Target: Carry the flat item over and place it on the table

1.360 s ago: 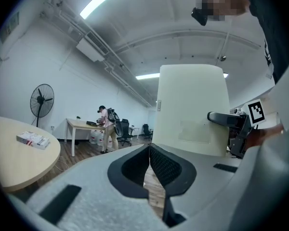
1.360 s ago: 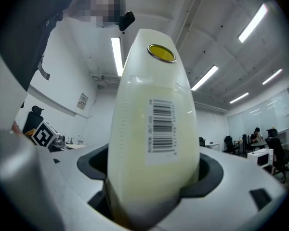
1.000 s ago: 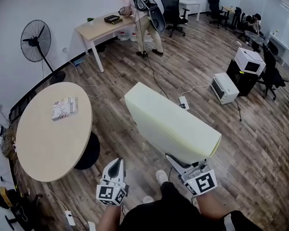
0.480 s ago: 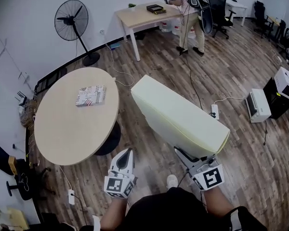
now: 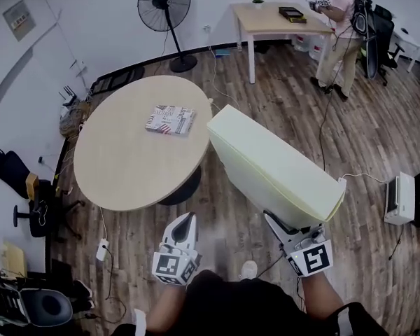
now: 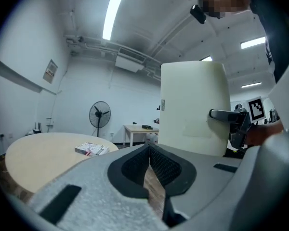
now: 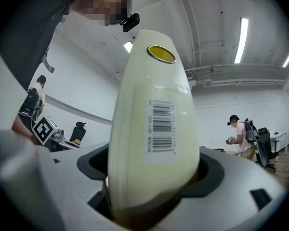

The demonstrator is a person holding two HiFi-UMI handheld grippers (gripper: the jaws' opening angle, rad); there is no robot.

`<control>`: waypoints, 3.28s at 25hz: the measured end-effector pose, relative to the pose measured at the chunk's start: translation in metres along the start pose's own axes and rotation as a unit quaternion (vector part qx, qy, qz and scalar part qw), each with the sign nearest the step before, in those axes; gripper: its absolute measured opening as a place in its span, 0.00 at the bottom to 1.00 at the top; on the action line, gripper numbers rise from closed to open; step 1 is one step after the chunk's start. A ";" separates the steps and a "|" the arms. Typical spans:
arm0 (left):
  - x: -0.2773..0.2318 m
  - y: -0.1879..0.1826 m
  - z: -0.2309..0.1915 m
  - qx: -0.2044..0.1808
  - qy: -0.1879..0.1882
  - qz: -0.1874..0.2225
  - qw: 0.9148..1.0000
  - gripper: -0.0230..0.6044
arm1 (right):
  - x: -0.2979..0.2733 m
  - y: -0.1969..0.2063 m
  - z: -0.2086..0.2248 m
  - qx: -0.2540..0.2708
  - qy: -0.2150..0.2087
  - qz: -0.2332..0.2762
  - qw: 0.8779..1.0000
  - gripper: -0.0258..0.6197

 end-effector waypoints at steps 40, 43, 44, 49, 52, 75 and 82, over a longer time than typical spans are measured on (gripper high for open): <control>0.021 -0.009 -0.347 0.068 -0.162 0.010 0.984 0.05 | -0.372 -0.018 -0.156 -0.036 -0.161 -0.002 0.986 0.68; 0.010 -0.016 -0.364 0.072 -0.179 0.011 0.981 0.05 | -0.404 -0.018 -0.156 -0.043 -0.184 -0.003 0.982 0.68; 0.006 -0.019 -0.369 0.072 -0.184 0.011 0.980 0.05 | -0.414 -0.018 -0.157 -0.045 -0.193 -0.004 0.980 0.67; -0.013 -0.034 -0.390 0.064 -0.199 0.008 0.978 0.05 | -0.470 -0.019 -0.159 -0.061 -0.242 -0.008 0.968 0.65; -0.025 -0.042 -0.399 0.069 -0.215 0.012 0.974 0.05 | -0.500 -0.018 -0.156 -0.078 -0.268 -0.013 0.960 0.57; -0.007 -0.014 -0.439 0.164 -0.382 -0.001 0.910 0.05 | -0.628 0.111 -0.255 -0.338 -0.556 -0.309 0.693 0.52; 0.010 -0.004 -0.441 0.184 -0.391 0.006 0.902 0.05 | -0.630 0.162 -0.296 -0.393 -0.577 -0.394 0.598 0.51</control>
Point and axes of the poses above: the fingertips, and each gripper's own axes: x backward along the fingers, z to its right, y out of its underside, the point moved 2 cm from there along x, backward along the fingers, and after that the axes turned 10 degrees about -z, right-handed, at the moved point
